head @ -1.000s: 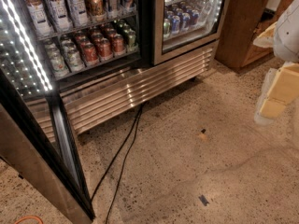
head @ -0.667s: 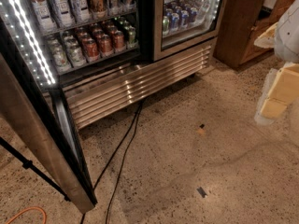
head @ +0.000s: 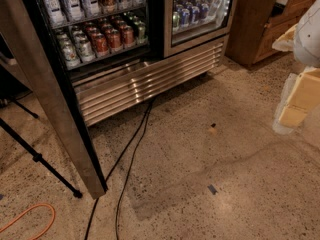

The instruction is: Close left fridge door

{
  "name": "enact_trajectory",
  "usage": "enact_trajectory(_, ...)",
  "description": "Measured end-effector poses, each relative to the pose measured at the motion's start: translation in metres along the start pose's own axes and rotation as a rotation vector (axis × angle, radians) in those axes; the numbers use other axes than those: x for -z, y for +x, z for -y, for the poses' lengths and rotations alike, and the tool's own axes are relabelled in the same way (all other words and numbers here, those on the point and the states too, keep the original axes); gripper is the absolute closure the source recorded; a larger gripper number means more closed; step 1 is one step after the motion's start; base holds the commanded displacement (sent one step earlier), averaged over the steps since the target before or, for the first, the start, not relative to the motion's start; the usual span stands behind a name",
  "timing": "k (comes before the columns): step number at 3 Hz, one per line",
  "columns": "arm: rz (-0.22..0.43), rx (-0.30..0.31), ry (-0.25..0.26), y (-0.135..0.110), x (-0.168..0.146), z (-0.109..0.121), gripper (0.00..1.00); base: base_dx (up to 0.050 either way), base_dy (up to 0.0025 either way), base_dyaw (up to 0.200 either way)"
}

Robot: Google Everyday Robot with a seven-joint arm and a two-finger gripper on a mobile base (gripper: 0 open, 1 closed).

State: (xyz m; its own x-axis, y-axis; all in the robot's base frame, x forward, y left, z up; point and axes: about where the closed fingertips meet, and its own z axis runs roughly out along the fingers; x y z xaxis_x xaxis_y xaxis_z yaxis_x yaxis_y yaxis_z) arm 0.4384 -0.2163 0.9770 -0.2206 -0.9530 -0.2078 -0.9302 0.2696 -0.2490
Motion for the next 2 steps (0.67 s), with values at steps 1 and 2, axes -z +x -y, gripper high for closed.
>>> enact_trajectory(1,0.0,0.0,0.0,0.0,0.0,0.0,0.0,0.0,-0.00002,0.192)
enact_trajectory(2,0.0,0.0,0.0,0.0,0.0,0.0,0.0,0.0,0.00005,0.187)
